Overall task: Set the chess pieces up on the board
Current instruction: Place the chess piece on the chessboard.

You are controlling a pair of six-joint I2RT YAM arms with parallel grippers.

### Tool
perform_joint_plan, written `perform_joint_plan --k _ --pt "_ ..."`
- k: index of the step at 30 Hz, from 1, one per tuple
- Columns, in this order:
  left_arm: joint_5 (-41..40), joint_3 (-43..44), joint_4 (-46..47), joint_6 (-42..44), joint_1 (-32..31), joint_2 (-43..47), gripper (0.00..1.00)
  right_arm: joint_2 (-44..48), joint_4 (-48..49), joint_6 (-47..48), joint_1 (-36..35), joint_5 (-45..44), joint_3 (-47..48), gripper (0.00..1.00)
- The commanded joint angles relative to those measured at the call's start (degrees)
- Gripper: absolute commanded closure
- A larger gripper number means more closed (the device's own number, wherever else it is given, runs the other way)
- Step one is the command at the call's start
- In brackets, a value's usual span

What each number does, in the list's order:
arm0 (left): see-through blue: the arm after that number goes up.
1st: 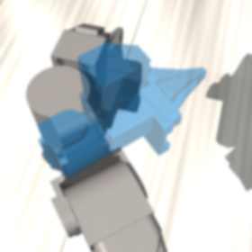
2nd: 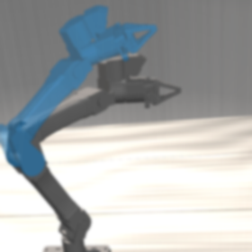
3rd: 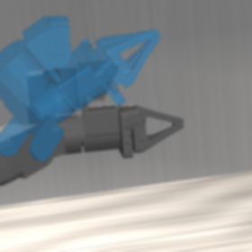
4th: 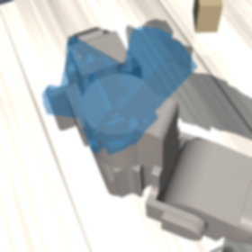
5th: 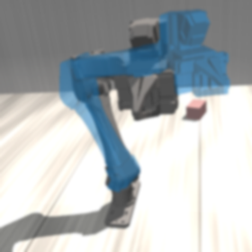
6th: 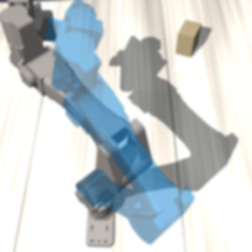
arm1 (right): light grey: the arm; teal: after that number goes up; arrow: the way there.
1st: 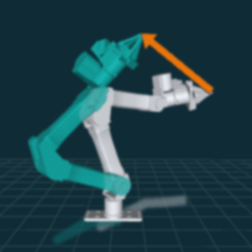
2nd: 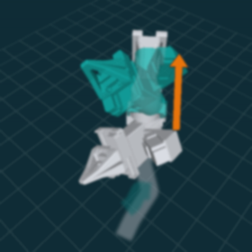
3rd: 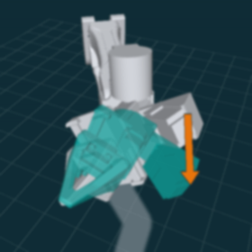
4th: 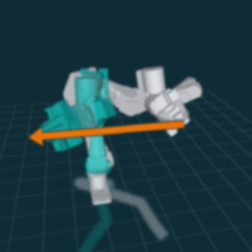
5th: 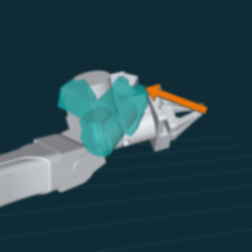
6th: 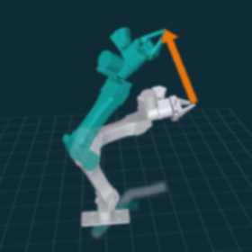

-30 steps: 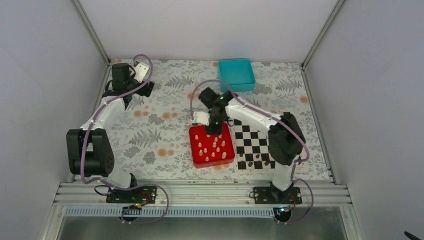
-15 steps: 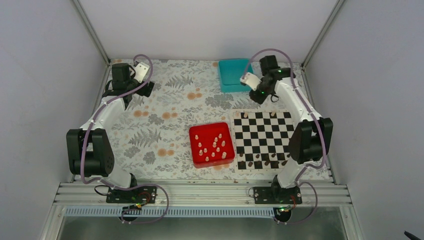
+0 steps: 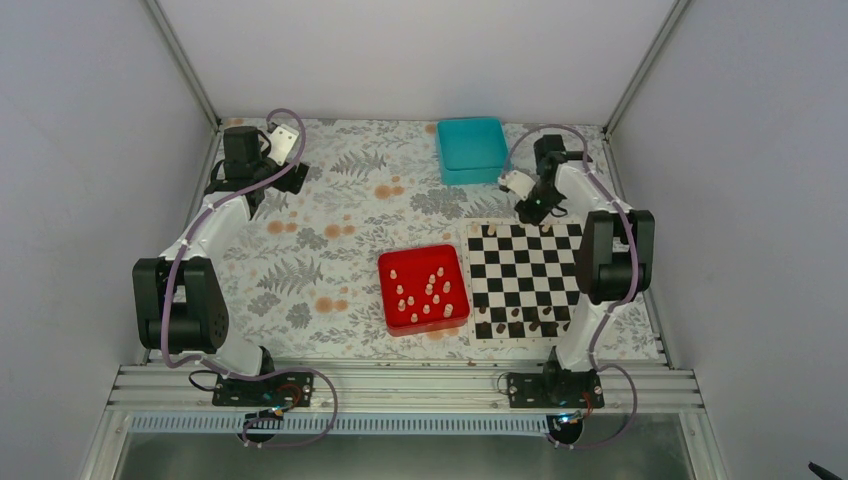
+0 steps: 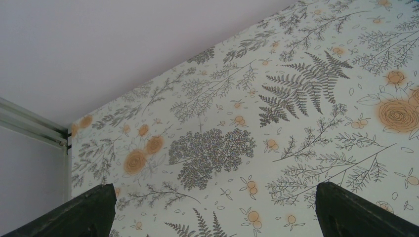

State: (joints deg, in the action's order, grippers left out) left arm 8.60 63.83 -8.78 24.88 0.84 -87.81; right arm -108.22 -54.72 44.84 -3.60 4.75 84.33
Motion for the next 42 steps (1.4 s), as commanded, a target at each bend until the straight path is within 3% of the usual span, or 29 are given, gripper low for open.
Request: perform_joint_plan --k 1,37,42 --pt "0.7 -0.1 0.2 0.4 -0.1 0.5 0.0 -0.8 2.4 1.3 2.7 -1.9 -0.8 0.91" --pt "1.0 0.5 -0.3 0.4 -0.1 -0.3 0.0 -4.6 4.3 1.7 5.2 -2.0 -3.5 0.88" --pt "1.0 0.5 -0.3 0.4 -0.1 -0.3 0.0 -4.4 4.9 1.4 5.3 -2.6 -3.9 0.74"
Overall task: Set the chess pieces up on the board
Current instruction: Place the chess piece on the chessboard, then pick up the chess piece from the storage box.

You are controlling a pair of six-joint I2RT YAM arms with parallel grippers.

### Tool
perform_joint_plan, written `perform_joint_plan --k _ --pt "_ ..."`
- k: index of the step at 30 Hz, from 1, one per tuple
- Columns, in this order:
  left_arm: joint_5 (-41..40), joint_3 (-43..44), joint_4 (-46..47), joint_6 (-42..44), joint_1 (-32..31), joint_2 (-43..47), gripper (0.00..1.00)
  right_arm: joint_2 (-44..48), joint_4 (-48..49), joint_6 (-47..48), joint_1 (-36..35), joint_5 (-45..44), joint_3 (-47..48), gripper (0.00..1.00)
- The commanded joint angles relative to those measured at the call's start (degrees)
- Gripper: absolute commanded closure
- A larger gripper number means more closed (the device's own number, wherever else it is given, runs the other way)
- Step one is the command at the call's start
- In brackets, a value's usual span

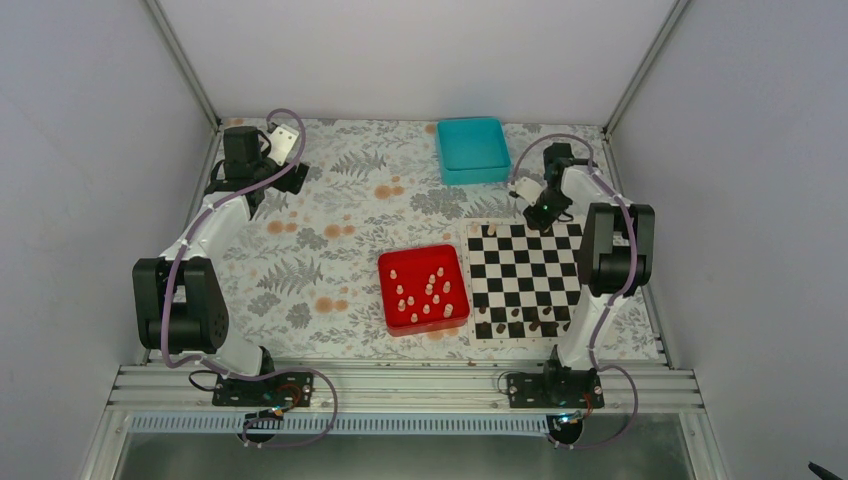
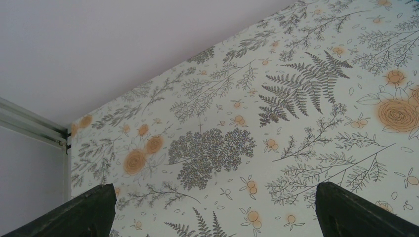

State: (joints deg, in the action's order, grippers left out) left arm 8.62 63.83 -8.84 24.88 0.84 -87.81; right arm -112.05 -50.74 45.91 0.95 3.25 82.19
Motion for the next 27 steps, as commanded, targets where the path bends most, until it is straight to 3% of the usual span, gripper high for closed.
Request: perform_joint_plan --k 1,3,15,20,27 --pt "1.0 0.6 -0.2 0.4 -0.1 -0.3 0.0 -0.4 1.2 0.3 0.7 -1.2 -1.7 0.69" --pt "0.8 0.4 -0.1 0.4 -0.1 -0.3 0.0 0.2 2.0 0.1 0.7 -1.5 -1.3 0.59" --pt "0.5 0.3 0.1 0.4 0.0 -0.1 0.0 3.2 -1.4 0.1 -1.5 -1.0 6.2 0.53" --pt "0.5 0.3 0.1 0.4 -0.1 0.0 0.0 5.2 -4.9 -0.3 -7.9 -0.2 7.8 0.53" --pt "0.6 0.4 0.0 0.4 0.0 0.0 0.0 7.7 -10.6 -2.0 -22.7 3.2 7.8 0.55"
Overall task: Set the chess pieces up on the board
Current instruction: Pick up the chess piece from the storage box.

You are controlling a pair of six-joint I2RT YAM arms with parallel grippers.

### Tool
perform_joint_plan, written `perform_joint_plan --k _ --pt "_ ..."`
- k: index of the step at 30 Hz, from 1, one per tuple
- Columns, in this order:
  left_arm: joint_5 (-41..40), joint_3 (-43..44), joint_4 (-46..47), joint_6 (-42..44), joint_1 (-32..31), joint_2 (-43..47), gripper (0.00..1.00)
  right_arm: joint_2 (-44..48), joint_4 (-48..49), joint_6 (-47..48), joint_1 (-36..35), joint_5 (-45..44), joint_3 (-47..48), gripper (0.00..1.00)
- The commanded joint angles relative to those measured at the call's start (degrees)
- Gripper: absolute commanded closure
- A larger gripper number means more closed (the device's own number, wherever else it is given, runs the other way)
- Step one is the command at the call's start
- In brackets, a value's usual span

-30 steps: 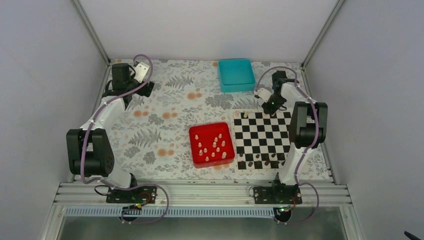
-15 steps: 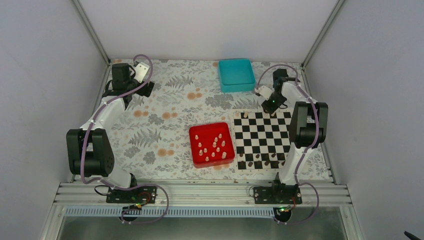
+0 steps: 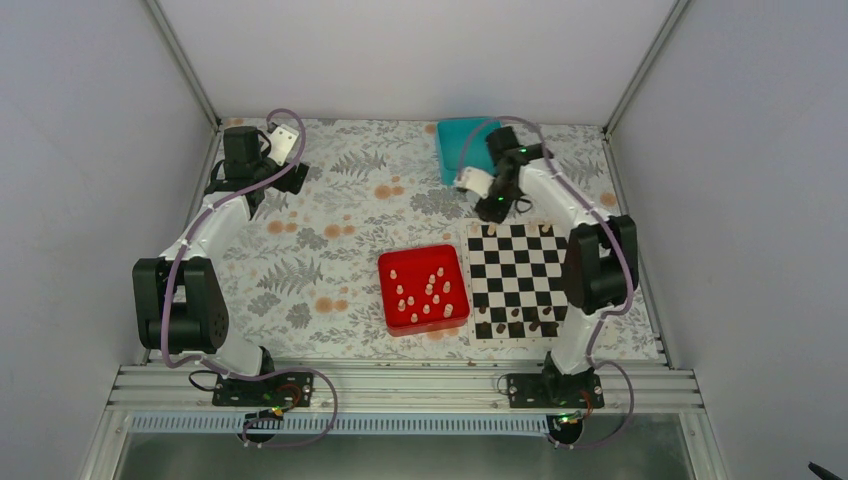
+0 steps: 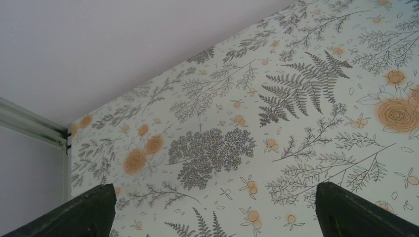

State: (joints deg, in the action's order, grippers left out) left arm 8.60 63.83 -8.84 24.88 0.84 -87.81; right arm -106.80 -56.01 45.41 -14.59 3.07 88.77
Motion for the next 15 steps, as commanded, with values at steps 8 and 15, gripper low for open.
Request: perform_joint_plan --k 8,15 --pt "0.4 0.1 0.1 0.6 -0.1 0.2 0.0 2.7 -12.1 -3.7 -21.1 5.0 1.1 0.62" --pt "1.0 0.3 -0.1 0.7 -0.1 -0.7 0.0 5.4 -14.7 -7.6 -26.8 7.6 -5.4 0.65"
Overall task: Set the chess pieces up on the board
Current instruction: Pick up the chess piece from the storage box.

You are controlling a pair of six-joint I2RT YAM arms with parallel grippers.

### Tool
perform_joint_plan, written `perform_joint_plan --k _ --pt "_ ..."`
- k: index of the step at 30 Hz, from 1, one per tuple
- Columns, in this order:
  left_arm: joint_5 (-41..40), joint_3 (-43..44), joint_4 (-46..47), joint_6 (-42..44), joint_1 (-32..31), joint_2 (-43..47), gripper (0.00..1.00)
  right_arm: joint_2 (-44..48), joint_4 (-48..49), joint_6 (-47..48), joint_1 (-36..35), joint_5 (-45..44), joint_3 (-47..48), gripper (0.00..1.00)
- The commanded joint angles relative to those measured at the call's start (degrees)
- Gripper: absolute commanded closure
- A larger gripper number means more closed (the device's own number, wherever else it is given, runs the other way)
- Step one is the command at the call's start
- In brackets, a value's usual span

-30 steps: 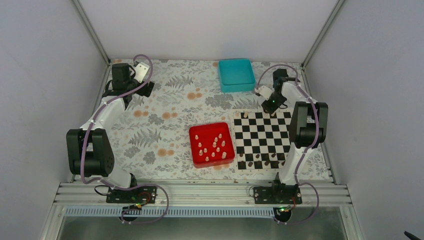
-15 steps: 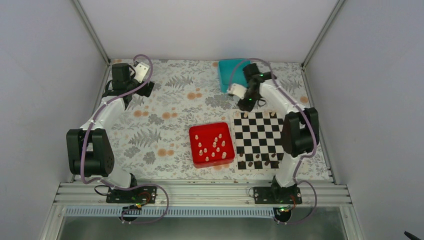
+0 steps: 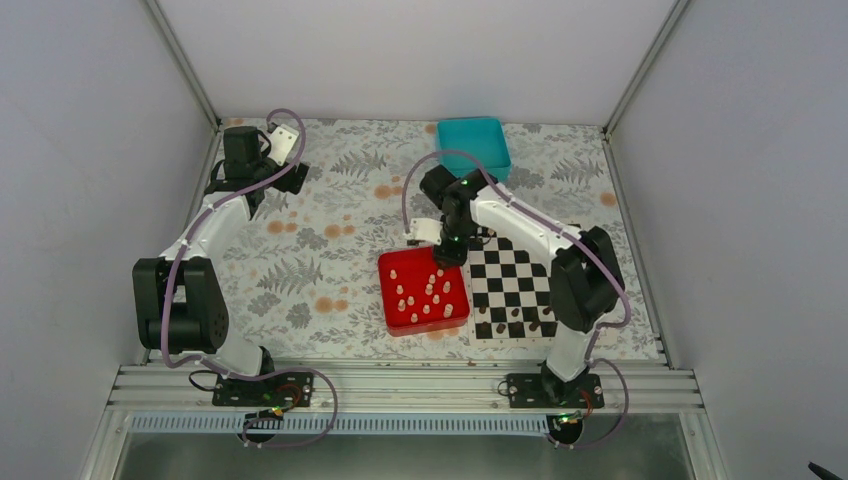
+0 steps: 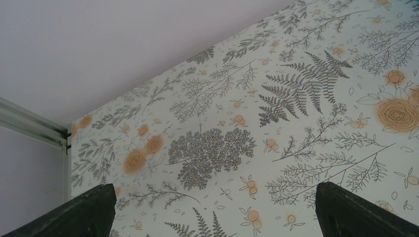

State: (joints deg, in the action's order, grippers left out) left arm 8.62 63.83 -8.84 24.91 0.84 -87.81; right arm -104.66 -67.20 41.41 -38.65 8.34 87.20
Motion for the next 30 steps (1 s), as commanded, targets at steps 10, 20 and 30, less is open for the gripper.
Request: perform_joint_plan --k 10,20,30 --pt "1.7 0.7 -0.8 0.5 -0.1 -0.8 0.0 6.0 -0.5 -7.4 -5.3 5.2 -11.6 0.64" --pt "1.7 1.0 -1.2 0.4 0.0 -0.8 0.0 7.3 1.1 -9.2 -5.9 6.7 -16.4 0.62" --pt "1.6 0.8 -1.1 0.4 -0.1 -0.8 0.0 6.7 2.3 -9.3 -5.9 6.5 -18.3 0.62"
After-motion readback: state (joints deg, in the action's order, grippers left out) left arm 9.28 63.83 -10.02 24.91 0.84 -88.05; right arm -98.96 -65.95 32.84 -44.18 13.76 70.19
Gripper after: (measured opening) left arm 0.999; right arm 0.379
